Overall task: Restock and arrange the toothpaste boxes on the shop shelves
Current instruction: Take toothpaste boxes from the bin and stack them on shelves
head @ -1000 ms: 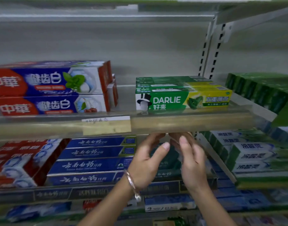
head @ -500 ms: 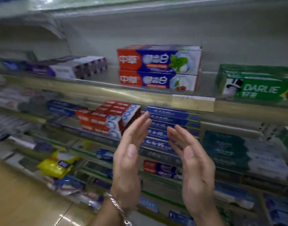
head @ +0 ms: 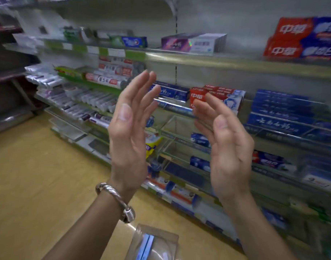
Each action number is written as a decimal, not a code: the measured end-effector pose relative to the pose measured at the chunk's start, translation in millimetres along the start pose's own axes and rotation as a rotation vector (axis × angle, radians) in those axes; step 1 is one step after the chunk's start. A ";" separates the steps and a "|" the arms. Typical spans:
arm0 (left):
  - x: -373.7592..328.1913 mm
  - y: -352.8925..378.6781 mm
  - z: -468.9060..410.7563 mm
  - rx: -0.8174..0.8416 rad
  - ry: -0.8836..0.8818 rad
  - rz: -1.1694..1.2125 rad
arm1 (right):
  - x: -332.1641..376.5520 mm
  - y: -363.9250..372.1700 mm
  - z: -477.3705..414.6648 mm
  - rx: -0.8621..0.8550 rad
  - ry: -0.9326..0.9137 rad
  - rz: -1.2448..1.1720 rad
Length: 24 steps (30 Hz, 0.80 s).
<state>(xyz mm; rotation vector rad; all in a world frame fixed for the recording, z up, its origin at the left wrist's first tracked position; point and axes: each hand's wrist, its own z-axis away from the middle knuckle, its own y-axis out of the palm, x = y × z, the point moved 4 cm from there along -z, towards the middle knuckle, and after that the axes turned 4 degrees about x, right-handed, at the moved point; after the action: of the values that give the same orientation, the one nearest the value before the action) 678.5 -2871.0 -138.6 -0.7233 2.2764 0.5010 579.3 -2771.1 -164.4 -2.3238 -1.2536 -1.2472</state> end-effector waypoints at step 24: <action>313.2 -187.7 157.3 -0.055 -0.131 0.044 | -347.9 70.6 101.9 0.001 0.013 0.005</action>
<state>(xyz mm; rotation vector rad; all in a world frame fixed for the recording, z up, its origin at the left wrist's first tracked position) 681.8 -3043.7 -496.7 -0.6487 2.1676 0.6163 596.5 -2961.6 -480.3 -2.3124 -1.2438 -1.2580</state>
